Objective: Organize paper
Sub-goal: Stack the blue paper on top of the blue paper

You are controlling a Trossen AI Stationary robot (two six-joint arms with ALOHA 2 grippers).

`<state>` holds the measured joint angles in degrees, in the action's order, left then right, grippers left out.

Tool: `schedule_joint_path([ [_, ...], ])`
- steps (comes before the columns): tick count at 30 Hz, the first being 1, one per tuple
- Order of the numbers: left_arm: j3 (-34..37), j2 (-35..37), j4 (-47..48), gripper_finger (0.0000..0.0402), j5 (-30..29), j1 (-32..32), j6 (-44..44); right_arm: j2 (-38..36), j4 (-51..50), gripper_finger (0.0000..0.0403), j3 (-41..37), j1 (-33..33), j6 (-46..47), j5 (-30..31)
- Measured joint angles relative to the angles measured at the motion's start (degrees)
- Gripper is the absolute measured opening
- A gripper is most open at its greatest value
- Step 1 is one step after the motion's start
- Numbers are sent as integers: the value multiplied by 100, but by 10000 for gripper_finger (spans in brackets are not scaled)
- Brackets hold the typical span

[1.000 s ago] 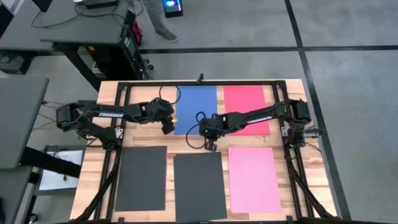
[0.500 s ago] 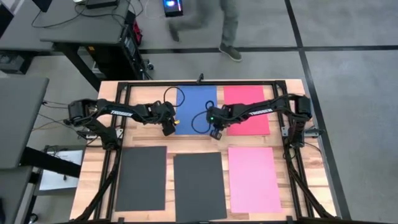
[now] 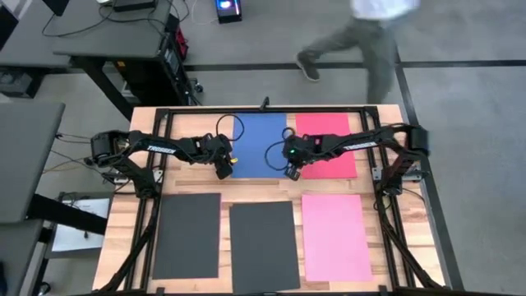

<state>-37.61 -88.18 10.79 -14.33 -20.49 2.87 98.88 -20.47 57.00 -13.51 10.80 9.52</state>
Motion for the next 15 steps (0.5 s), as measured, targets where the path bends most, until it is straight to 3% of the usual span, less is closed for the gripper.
schedule_joint_path([
  [6,7,-9,-141,162,57,0,24,-682,440,0,-716,-241,303,2],
  [15,7,-45,-185,162,113,14,146,-409,921,0,-1028,-422,421,-33],
])
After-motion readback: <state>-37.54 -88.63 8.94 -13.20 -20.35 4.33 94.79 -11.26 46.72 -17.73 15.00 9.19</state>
